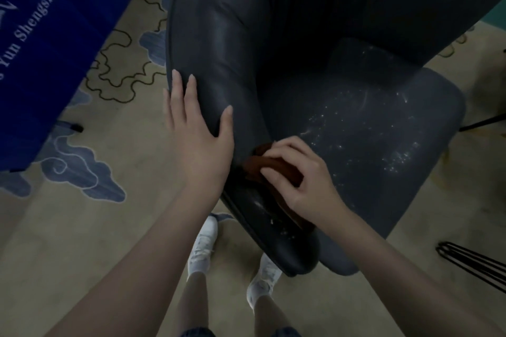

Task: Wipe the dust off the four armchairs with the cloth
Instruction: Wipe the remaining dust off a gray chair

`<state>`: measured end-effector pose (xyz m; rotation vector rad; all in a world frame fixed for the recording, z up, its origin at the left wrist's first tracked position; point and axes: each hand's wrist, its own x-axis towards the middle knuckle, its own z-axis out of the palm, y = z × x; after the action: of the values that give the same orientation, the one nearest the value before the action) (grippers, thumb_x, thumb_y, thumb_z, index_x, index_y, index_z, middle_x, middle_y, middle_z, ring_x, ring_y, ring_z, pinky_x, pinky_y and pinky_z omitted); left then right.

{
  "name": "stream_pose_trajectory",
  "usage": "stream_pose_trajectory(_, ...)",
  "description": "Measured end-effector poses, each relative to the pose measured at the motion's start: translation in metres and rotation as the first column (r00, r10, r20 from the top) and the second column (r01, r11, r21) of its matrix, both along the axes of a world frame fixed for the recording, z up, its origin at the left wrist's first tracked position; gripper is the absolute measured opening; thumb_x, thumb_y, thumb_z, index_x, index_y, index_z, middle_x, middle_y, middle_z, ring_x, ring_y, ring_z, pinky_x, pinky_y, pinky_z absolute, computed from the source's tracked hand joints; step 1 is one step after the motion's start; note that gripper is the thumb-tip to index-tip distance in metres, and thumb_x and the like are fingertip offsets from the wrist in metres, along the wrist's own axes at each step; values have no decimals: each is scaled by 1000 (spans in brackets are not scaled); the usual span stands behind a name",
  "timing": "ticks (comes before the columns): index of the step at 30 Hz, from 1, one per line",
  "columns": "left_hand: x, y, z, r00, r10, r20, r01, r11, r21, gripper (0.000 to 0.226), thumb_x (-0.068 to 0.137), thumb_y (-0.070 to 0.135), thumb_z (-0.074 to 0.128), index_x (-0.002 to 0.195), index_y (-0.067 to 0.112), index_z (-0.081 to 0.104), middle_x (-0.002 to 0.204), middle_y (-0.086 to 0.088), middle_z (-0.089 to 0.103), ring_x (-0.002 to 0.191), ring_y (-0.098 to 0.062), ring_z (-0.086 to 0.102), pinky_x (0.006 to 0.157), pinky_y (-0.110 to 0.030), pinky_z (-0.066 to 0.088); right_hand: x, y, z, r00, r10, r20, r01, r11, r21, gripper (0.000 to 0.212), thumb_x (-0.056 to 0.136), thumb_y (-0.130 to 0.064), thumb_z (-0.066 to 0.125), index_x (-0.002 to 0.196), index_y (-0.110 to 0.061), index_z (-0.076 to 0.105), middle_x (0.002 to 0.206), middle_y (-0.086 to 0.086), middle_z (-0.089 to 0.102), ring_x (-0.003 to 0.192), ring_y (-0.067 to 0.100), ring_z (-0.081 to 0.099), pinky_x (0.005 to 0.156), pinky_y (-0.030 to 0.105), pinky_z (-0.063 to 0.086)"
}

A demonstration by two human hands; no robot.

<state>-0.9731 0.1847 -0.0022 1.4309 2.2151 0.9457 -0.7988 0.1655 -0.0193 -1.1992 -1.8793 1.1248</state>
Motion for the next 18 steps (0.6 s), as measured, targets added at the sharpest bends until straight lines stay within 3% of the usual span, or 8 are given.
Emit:
stream_pose_trajectory(2,5,-3,-1,999,18,-46,-19,1000,-15,67,99,37,54,155,13,25,165,-2,11,152,-23,6,109,-4,-9,-1,9,-8,997,-75,-16,74,996,-55,25,91,-29,60,103,-9,68,104,0,58,100,7,58,91,20,44)
stream_pose_trajectory(5,8,-5,-3,994,38,-99,-40,999,-18,68,99,40,54,155,15,26,164,0,13,151,-21,9,116,-16,0,-3,18,-23,987,-151,-55,144,983,-110,22,93,-27,58,104,-9,66,103,0,58,97,3,57,89,14,41)
stream_pose_trajectory(8,9,-4,-4,988,67,-141,-67,998,1,67,97,41,56,153,16,29,163,0,19,150,-21,16,118,-24,9,2,23,-41,975,-202,-94,179,962,-206,17,94,-21,57,106,-12,67,102,1,61,97,7,58,88,18,43)
stream_pose_trajectory(13,6,-4,-9,986,66,-156,-64,998,16,67,97,42,56,153,17,30,163,1,20,149,-18,18,117,-21,9,11,26,-84,956,-257,-144,159,862,-481,13,99,-18,56,104,-17,68,95,0,69,89,8,64,82,25,49)
stream_pose_trajectory(18,5,-5,-11,983,51,-175,-51,999,5,68,98,44,54,154,17,28,163,2,18,149,-14,15,118,-21,9,15,25,-129,975,-204,-92,113,803,-586,14,99,-23,57,105,-17,68,96,-1,71,94,13,66,87,35,52)
